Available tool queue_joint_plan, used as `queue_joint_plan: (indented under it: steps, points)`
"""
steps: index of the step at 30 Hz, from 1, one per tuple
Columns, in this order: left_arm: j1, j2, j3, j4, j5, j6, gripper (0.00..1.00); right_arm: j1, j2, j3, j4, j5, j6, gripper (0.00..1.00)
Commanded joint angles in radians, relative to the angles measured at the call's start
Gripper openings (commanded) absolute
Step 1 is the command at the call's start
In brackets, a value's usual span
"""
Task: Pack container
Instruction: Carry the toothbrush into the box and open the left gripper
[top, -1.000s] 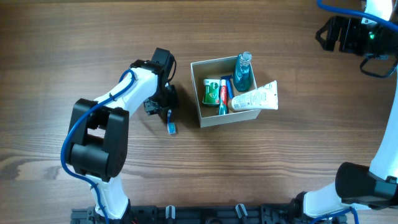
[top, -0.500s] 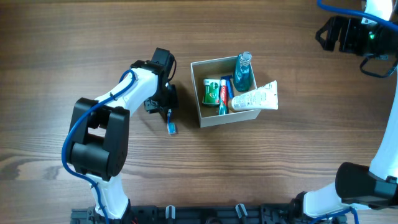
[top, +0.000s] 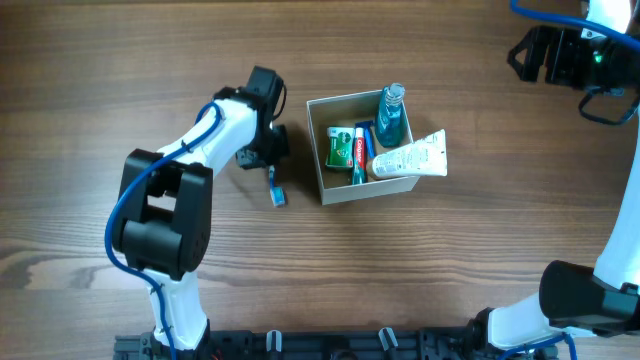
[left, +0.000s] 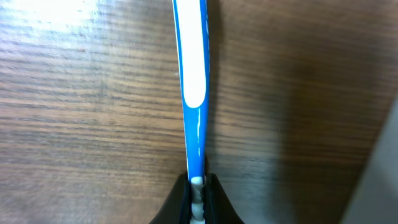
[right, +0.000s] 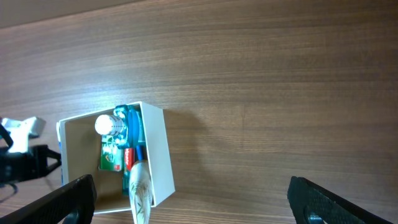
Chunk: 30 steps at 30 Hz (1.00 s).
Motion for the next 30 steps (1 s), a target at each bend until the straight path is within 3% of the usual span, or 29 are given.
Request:
queue_joint_plan:
  steps: [1, 6, 10, 20, 28, 30]
  points:
    - [0.021, -0.005, 0.205, -0.083, -0.077, 0.013, 0.04, 0.002, 0.002, 0.002, 0.003, 0.013, -0.009, 1.0]
    - [0.039, -0.04, 0.518, -0.195, -0.05, 0.013, 0.04, 0.002, 0.002, 0.002, 0.003, 0.013, -0.009, 1.0]
    - [-0.006, -0.074, 0.658, -0.2, 0.04, 0.095, 0.04, 0.002, 0.002, 0.002, 0.003, 0.013, -0.01, 1.0]
    - [-0.227, -0.055, 0.682, -0.194, 0.013, 0.118, 0.04, 0.002, 0.002, 0.002, 0.003, 0.013, -0.009, 1.0]
    - [-0.262, 0.018, 0.682, -0.27, 0.005, 0.117, 0.06, 0.002, 0.002, 0.002, 0.003, 0.013, -0.01, 1.0]
    - [-0.262, 0.037, 0.682, -0.288, 0.005, 0.117, 0.13, 0.002, 0.002, 0.002, 0.003, 0.013, -0.01, 1.0]
